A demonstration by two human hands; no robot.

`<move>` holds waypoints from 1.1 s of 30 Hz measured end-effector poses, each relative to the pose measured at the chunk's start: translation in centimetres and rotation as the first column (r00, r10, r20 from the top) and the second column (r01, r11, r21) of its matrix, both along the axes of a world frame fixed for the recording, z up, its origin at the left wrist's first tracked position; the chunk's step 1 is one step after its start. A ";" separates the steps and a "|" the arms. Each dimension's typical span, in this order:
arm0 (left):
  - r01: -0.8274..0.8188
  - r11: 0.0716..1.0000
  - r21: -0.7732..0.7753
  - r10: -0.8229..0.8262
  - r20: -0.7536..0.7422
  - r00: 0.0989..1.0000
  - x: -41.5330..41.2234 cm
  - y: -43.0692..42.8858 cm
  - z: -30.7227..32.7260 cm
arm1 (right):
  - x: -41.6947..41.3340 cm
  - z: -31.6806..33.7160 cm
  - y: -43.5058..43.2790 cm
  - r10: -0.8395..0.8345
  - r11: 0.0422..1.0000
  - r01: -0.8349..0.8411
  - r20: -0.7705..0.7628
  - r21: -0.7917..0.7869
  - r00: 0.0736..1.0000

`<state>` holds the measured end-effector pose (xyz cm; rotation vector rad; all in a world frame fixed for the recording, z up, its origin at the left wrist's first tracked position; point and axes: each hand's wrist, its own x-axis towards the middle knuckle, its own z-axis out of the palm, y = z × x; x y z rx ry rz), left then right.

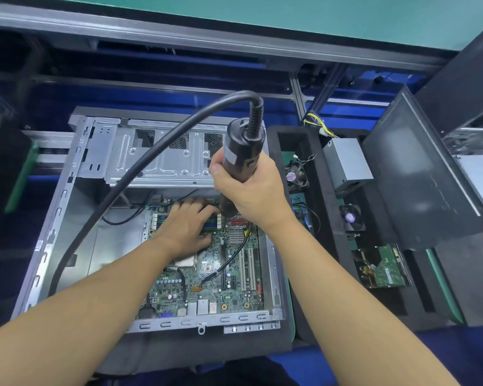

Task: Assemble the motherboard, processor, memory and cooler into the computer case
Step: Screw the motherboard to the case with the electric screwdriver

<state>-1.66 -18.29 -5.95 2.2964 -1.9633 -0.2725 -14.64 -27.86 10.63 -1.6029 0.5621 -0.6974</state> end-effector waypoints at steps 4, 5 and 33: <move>-0.002 1.000 0.007 0.002 -0.005 1.000 0.0 0.0 -0.1 | -0.1 0.0 -0.1 0.012 1.000 -0.012 0.011 -0.001 1.000; -0.001 1.000 0.019 0.001 -0.011 1.000 0.0 0.0 0.0 | -0.1 0.0 0.0 0.011 1.000 -0.011 0.007 0.000 1.000; 0.023 0.941 -0.339 -0.203 -0.507 0.837 -12.3 -6.2 14.6 | -11.2 12.9 -0.6 -0.348 0.884 0.370 0.126 -0.285 0.929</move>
